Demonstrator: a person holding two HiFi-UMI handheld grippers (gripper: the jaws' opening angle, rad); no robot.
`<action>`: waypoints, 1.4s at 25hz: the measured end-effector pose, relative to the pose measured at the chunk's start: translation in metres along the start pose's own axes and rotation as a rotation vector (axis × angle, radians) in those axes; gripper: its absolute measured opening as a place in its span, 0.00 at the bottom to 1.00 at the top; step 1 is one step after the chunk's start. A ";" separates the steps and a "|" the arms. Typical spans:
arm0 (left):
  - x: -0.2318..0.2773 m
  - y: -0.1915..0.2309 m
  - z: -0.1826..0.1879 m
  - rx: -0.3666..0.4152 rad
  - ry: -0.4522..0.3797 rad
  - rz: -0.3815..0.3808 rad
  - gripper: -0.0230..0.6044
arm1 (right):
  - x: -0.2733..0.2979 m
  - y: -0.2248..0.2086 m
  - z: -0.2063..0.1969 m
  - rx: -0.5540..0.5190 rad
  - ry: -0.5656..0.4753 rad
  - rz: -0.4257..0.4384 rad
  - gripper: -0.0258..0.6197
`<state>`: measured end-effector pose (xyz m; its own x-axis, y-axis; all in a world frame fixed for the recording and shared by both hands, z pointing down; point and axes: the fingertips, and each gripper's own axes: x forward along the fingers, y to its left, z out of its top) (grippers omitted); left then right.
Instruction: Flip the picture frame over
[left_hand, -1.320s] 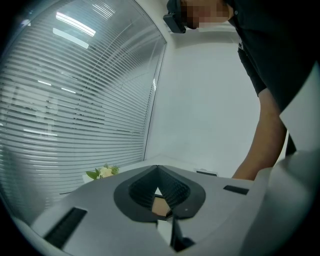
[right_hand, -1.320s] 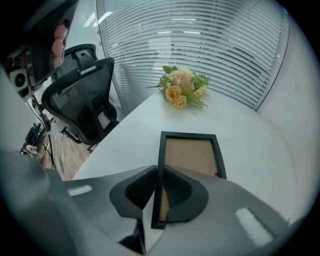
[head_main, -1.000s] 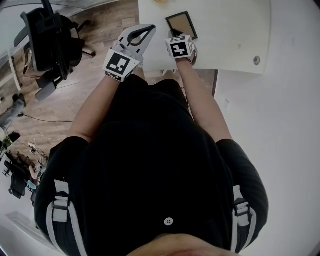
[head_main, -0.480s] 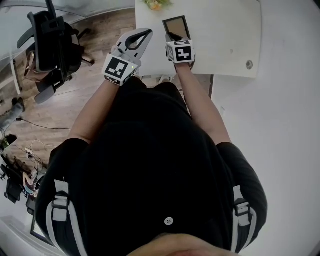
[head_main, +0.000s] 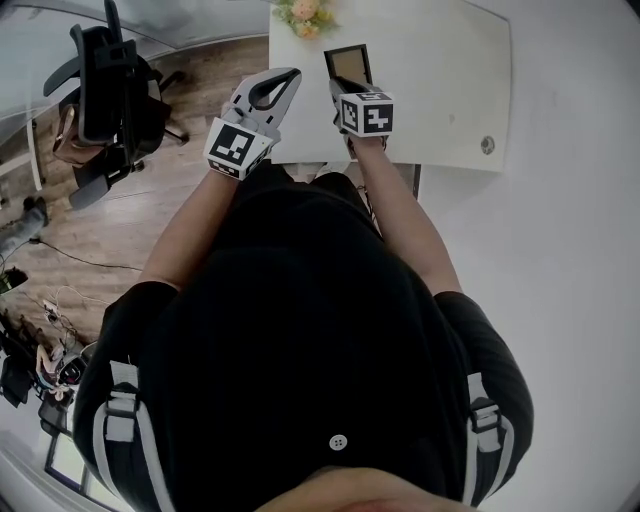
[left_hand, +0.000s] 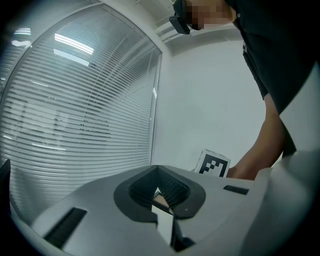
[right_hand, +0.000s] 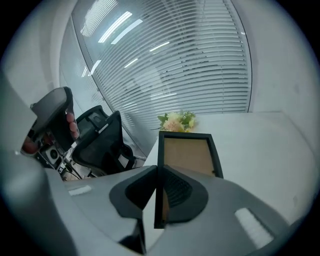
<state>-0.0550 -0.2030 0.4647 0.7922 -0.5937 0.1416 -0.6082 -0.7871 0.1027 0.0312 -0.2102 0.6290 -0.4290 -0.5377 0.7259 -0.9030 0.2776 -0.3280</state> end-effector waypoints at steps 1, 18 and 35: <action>0.000 -0.002 0.000 0.002 0.001 0.002 0.04 | -0.002 0.000 0.001 0.005 -0.003 0.011 0.12; 0.009 -0.014 -0.005 -0.022 0.001 0.045 0.04 | -0.017 0.005 0.007 0.286 -0.070 0.343 0.12; 0.004 -0.014 -0.022 -0.053 0.014 0.056 0.04 | -0.003 0.009 -0.006 0.742 -0.115 0.687 0.12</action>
<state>-0.0445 -0.1906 0.4857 0.7565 -0.6335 0.1621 -0.6533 -0.7429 0.1458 0.0243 -0.2014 0.6268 -0.8253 -0.5321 0.1891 -0.2310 0.0125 -0.9729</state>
